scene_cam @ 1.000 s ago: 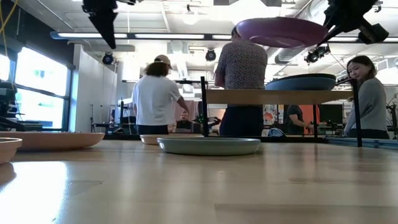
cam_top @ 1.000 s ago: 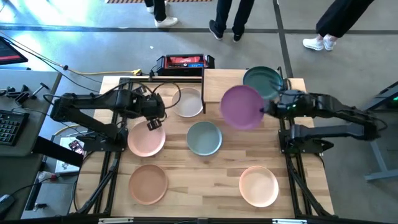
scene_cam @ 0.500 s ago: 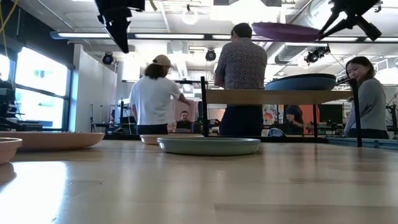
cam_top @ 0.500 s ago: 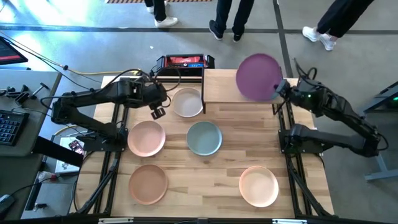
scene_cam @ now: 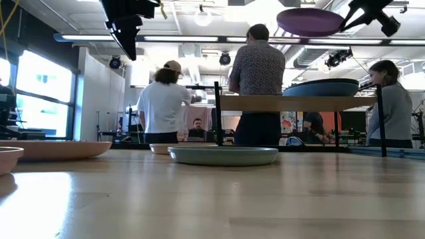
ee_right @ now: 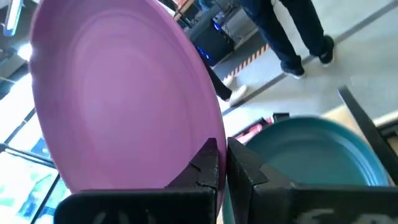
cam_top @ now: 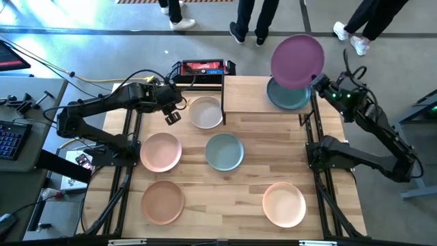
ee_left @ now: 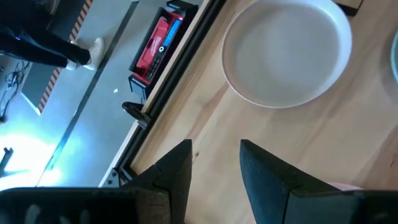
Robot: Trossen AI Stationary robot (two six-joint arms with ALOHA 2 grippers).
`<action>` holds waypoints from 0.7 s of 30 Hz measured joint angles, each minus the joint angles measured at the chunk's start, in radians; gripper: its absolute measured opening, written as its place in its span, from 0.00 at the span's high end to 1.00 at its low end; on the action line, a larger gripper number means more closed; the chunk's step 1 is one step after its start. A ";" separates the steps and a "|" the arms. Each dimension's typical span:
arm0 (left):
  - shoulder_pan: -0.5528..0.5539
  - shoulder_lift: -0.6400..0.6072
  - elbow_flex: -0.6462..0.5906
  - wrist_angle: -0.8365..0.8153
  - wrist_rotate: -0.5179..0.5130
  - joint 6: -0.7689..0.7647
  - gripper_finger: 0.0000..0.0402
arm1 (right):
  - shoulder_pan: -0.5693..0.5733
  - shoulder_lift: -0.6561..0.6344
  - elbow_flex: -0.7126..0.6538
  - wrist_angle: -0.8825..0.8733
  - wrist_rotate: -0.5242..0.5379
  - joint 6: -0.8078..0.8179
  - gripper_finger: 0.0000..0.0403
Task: Place and stack plates onto a shelf
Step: Stack the purple plate on top of the green plate on the shelf
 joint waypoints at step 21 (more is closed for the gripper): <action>0.052 0.000 0.000 -0.001 0.007 0.028 0.70 | -0.325 0.401 0.468 -0.604 -0.353 -0.194 1.00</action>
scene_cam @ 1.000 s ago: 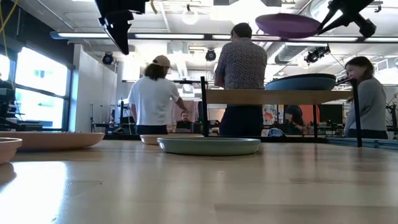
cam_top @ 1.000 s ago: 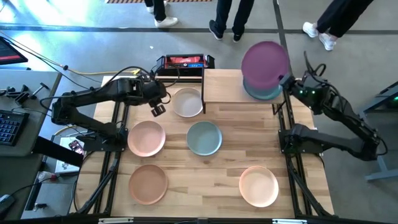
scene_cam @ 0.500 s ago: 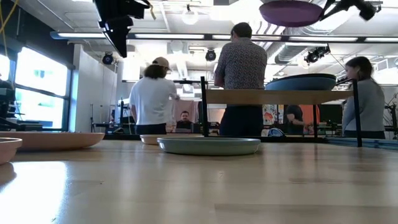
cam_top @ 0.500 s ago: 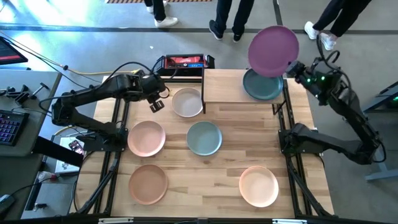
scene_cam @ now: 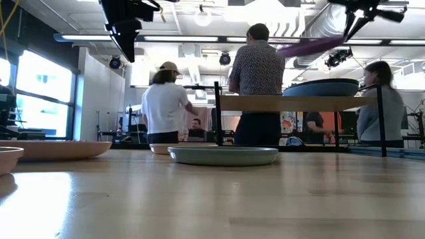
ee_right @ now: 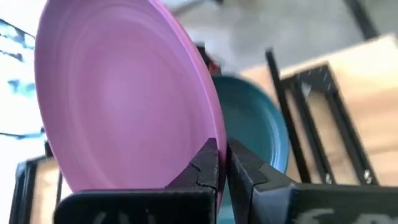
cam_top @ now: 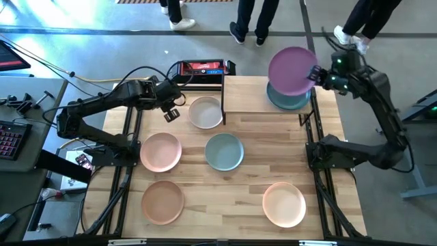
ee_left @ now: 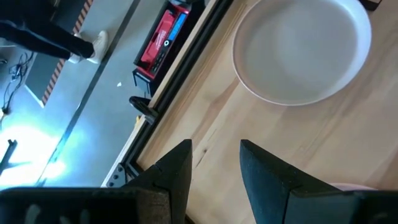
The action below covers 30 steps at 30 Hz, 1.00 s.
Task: Place and stack plates onto a shelf
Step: Stack the purple plate on top of the green plate on the shelf
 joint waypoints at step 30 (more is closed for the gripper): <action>0.000 0.000 0.000 0.000 0.022 0.000 0.70 | -0.185 0.004 -0.263 0.018 -0.215 -0.083 1.00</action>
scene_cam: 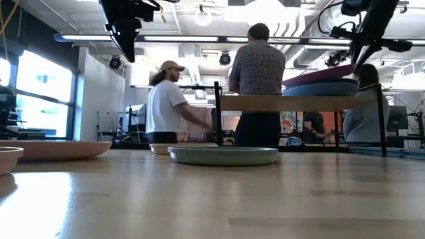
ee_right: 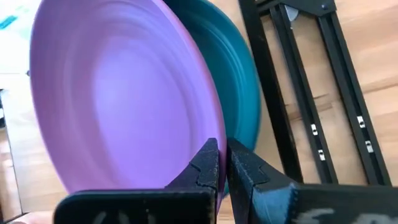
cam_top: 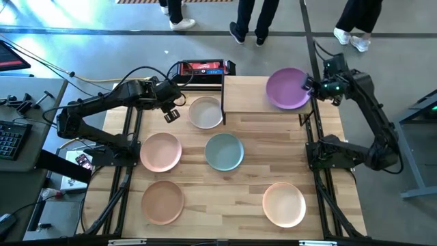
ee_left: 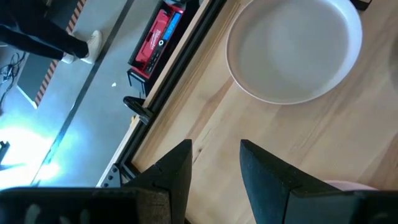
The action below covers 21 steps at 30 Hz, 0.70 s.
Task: Place and stack plates onto a shelf
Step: Stack the purple plate on top of the green plate on the shelf
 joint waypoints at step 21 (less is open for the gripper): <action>0.000 0.000 0.000 0.000 0.000 0.000 0.70 | 0.000 0.014 -0.020 0.038 0.065 0.032 1.00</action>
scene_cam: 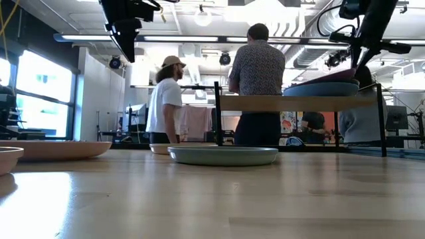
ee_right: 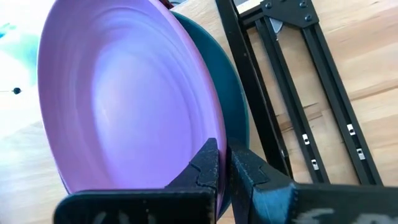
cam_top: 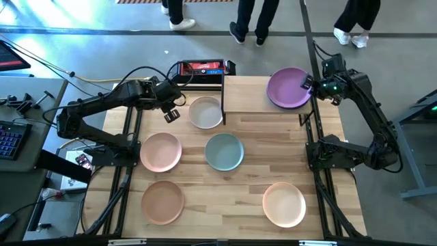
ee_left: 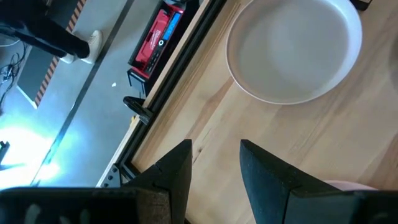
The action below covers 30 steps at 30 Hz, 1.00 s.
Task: Place and stack plates onto a shelf
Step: Stack the purple plate on top of the green plate on the shelf
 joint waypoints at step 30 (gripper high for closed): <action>0.000 0.000 0.000 0.000 0.000 0.000 0.70 | 0.001 0.070 0.000 -0.007 -0.026 -0.070 1.00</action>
